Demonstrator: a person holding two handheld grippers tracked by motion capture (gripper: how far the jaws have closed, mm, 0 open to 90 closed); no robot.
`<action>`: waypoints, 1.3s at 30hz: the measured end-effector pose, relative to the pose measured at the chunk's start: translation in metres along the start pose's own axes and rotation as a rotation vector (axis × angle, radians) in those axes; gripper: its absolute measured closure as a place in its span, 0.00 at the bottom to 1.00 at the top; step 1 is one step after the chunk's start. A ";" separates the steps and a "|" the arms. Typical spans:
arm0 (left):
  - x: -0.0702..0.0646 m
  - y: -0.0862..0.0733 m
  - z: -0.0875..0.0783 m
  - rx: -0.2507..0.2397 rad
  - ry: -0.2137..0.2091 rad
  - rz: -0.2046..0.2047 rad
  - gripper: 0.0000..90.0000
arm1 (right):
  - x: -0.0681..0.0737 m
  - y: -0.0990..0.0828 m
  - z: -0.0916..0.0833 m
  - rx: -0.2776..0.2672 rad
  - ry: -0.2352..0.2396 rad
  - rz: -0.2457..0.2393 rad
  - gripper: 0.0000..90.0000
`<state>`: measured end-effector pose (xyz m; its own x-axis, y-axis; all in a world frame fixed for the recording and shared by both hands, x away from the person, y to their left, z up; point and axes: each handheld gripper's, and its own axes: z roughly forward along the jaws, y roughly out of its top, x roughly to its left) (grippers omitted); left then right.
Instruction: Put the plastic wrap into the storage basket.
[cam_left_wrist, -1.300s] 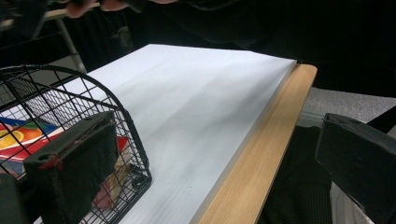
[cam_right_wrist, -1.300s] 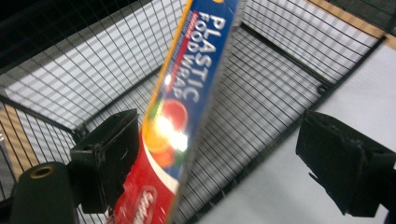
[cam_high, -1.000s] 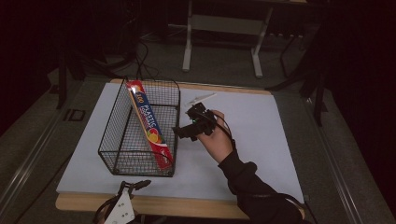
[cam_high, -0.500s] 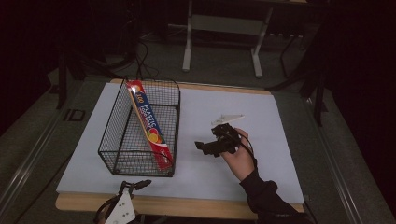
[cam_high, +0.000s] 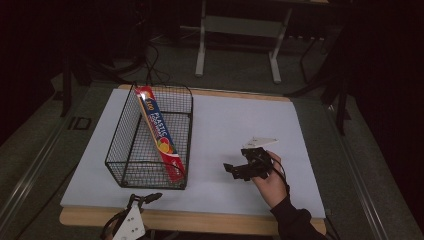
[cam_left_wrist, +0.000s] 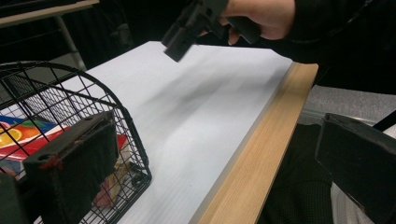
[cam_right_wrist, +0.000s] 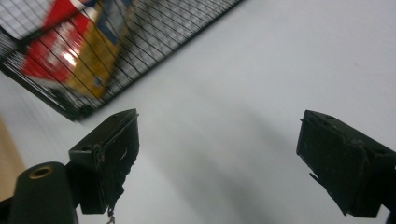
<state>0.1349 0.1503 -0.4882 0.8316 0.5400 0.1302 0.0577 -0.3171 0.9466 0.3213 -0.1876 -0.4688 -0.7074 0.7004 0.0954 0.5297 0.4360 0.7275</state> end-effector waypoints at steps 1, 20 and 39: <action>0.000 0.000 0.000 0.000 0.001 0.001 0.00 | -0.001 -0.006 -0.001 0.009 0.006 0.014 0.14; 0.000 0.000 0.000 -0.001 -0.001 0.002 0.00 | -0.001 -0.047 -0.032 -0.021 -0.058 -0.036 0.15; 0.000 0.000 0.000 0.000 -0.013 0.001 0.00 | -0.016 -0.067 -0.040 -0.047 -0.137 -0.054 0.15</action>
<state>0.1345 0.1506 -0.4881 0.8388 0.5292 0.1275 0.0566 -0.3177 0.9465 0.2790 -0.2504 -0.4917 -0.6618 0.7488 -0.0357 0.4680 0.4499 0.7606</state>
